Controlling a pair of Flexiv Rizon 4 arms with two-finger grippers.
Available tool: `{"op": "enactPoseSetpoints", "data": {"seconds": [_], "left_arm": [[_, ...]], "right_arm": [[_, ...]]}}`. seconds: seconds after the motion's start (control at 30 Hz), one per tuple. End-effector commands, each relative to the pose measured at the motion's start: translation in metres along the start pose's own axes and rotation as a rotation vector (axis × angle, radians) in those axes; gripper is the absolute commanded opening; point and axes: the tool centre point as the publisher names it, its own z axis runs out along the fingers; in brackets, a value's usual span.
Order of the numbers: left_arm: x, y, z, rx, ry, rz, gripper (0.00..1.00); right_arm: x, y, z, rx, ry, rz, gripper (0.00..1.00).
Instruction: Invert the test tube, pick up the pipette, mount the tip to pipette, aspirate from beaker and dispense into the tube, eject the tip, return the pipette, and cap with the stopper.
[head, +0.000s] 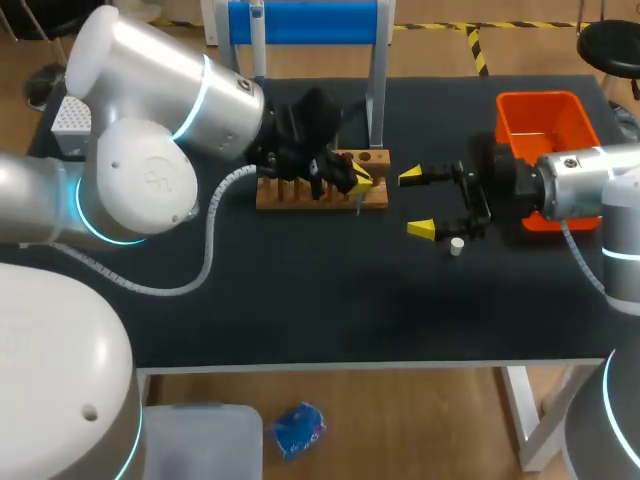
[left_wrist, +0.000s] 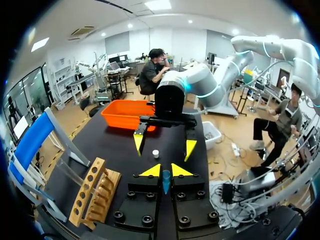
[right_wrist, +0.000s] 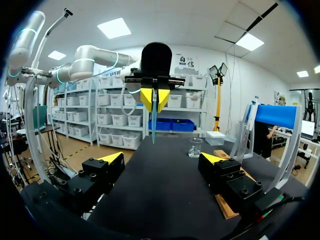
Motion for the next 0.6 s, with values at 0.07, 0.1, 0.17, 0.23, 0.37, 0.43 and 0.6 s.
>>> {"op": "enactPoseSetpoints", "data": {"seconds": [0.07, 0.1, 0.17, 0.23, 0.37, 0.43, 0.6], "left_arm": [[-0.007, 0.003, 0.01, 0.011, 0.001, -0.005, 0.0], [-0.007, 0.004, 0.011, 0.012, 0.001, -0.005, 0.0], [-0.008, 0.005, 0.014, 0.015, 0.005, -0.006, 0.0], [-0.008, 0.006, 0.016, 0.011, 0.004, -0.008, 0.0], [-0.008, 0.008, 0.018, 0.008, -0.001, -0.007, 0.0], [-0.007, 0.009, 0.019, 0.0, -0.01, -0.003, 0.0], [-0.006, 0.008, 0.023, -0.006, -0.005, 0.001, 0.0]], "right_arm": [[-0.001, -0.001, 0.011, -0.039, 0.028, 0.017, 1.0], [-0.001, -0.001, 0.014, -0.045, 0.029, 0.019, 1.0], [-0.001, -0.001, 0.02, -0.051, 0.038, 0.021, 1.0], [-0.001, 0.0, 0.025, -0.066, 0.051, 0.024, 1.0], [0.0, 0.003, 0.035, -0.077, 0.073, 0.031, 1.0], [0.001, 0.003, 0.039, -0.076, 0.087, 0.036, 1.0], [0.002, 0.003, 0.05, -0.079, 0.118, 0.045, 1.0]]}}
